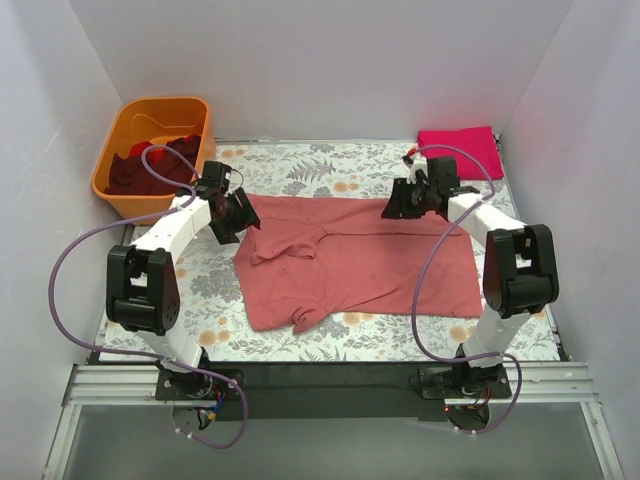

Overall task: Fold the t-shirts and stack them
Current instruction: Fold the tshirt

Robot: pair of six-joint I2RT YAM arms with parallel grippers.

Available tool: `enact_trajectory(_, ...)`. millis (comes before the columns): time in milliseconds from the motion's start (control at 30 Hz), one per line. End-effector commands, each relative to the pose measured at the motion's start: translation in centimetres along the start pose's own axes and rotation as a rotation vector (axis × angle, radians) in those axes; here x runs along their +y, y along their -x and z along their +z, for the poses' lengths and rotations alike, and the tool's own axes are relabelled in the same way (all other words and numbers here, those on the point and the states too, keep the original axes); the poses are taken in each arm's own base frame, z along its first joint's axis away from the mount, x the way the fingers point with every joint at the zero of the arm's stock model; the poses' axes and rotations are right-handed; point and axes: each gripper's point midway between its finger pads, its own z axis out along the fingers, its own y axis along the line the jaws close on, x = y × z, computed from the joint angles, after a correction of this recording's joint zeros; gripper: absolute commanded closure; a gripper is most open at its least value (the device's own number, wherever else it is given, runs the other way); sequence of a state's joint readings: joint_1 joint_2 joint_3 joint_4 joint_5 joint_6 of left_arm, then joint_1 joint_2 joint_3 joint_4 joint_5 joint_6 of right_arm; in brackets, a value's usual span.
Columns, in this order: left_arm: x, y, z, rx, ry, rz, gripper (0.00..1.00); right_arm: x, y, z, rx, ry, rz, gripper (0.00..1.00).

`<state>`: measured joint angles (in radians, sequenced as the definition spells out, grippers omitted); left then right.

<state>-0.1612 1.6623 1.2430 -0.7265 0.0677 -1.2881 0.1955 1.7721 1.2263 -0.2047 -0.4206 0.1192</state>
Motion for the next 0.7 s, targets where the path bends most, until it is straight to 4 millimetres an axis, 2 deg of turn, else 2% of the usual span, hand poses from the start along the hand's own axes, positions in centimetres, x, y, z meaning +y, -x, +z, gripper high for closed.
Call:
enact_trajectory(0,-0.2,-1.5,0.9,0.041,-0.035,-0.004,0.37,7.7,-2.6,0.7,0.022,0.296,0.099,0.55)
enact_trajectory(33,-0.5,-1.7,1.0,0.044,-0.060,-0.001,0.37,8.8,-3.0,1.0,0.016,0.338,0.118,0.54)
enact_trajectory(67,-1.0,-2.1,0.8,0.059,-0.095,0.002,0.37,10.4,-5.0,1.5,0.063,0.376,0.180,0.54)
enact_trajectory(100,-0.9,-2.8,0.9,0.075,-0.109,0.004,0.38,11.4,-4.4,1.9,0.023,0.407,0.167,0.54)
enact_trajectory(133,-1.2,-2.8,0.9,0.068,-0.132,0.011,0.38,12.0,-5.2,2.5,0.036,0.417,0.181,0.54)
enact_trajectory(167,-1.4,-3.0,0.6,0.069,-0.154,0.018,0.38,13.8,-5.8,3.0,0.053,0.441,0.196,0.54)
enact_trajectory(267,-0.9,-3.5,0.9,0.061,-0.157,0.046,0.38,16.0,-6.5,4.7,0.055,0.444,0.195,0.54)
enact_trajectory(333,-0.4,-3.9,1.3,0.059,-0.154,0.058,0.38,16.3,-6.3,5.6,0.033,0.419,0.237,0.53)
enact_trajectory(433,0.0,-4.3,1.6,0.056,-0.155,0.062,0.37,17.1,-7.2,6.8,0.039,0.400,0.287,0.54)
enact_trajectory(667,0.6,-4.8,2.1,0.044,-0.159,0.085,0.38,16.7,-8.3,8.7,0.030,0.338,0.365,0.54)
